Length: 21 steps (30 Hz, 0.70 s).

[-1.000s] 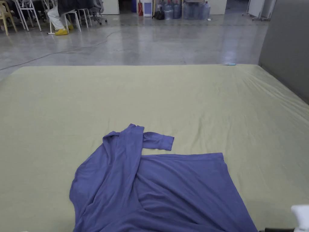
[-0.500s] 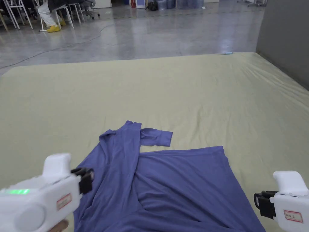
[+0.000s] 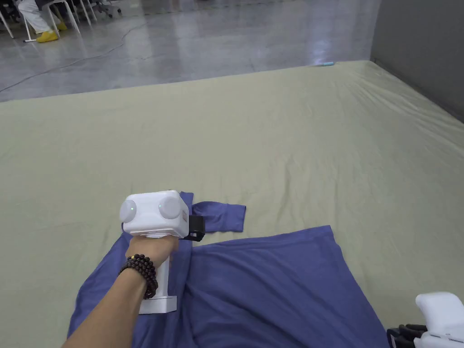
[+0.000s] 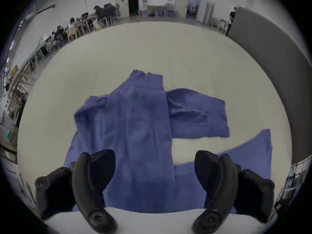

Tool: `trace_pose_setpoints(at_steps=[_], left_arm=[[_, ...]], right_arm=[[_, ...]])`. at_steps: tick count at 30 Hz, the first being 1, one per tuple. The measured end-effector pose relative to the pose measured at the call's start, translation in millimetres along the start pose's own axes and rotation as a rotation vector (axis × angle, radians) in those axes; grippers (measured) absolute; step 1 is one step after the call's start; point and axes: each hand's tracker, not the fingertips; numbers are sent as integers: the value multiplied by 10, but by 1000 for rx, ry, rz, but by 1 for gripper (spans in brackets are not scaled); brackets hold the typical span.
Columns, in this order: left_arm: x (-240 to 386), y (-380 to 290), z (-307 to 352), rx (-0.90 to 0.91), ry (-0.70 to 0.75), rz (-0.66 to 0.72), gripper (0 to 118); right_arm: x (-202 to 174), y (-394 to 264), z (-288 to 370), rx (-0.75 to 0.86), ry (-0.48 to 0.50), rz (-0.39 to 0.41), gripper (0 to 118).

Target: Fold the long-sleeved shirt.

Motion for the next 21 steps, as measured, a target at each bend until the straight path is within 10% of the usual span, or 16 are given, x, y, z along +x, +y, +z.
trace_pose_setpoints(at_steps=[8, 10, 21], left_arm=[[82, -30, -218, -33, 66, -62, 67], [81, -42, -103, 7, -27, -49, 3], [-9, -593, 1347, 248, -190, -118, 0]], right_arm=[[43, -22, -33, -20, -14, -4, 2], [51, -34, -32, -19, -14, -2, 2], [-115, 37, 41, 10, 10, 46, 2]])
